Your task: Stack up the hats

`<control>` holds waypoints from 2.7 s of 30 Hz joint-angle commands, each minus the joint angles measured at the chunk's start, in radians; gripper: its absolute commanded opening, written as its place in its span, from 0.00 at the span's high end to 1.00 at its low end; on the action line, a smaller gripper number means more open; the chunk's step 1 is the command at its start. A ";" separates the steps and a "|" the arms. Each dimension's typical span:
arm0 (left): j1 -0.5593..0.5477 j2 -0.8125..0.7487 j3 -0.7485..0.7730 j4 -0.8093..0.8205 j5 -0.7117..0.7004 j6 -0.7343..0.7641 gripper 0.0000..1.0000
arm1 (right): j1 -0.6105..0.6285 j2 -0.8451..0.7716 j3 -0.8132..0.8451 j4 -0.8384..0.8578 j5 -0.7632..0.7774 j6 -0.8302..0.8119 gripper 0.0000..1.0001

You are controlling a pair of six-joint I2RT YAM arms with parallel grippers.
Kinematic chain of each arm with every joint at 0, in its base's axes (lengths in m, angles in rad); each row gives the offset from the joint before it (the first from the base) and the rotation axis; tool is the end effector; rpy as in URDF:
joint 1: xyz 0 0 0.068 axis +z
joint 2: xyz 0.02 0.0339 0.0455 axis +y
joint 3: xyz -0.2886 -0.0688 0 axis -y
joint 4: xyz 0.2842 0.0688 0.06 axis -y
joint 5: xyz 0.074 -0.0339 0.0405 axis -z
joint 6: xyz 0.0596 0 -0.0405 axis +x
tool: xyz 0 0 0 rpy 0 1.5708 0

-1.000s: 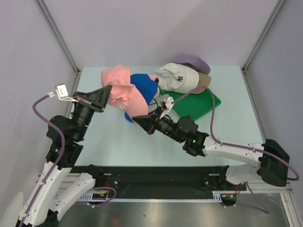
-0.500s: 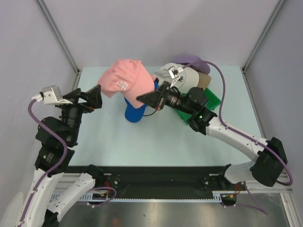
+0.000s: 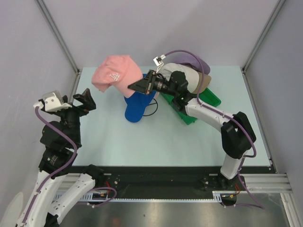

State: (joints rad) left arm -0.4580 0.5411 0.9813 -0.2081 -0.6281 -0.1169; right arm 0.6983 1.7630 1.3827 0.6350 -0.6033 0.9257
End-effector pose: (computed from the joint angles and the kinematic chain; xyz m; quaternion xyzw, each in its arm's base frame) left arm 0.1259 -0.0230 0.4656 -0.1386 0.6227 -0.0277 0.7696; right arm 0.3462 0.3348 0.3780 -0.1673 0.6069 0.6732 0.3879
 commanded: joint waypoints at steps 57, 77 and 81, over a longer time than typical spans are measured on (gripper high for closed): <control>0.045 0.577 0.195 0.082 0.390 -0.112 0.00 | -0.319 -0.040 -0.655 0.431 0.118 0.415 1.00; -0.082 1.181 0.678 -0.013 0.367 0.059 0.00 | -0.301 -0.036 -0.830 0.517 0.293 0.415 0.97; -0.084 1.283 0.804 -0.083 0.349 0.076 0.00 | -0.290 -0.074 -0.844 0.554 0.313 0.360 0.68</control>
State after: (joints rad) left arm -0.5365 1.7504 1.6779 -0.2218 -0.2764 -0.0898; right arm 0.4152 1.7264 0.5678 1.2209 -0.4194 1.3697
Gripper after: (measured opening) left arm 0.996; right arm 0.233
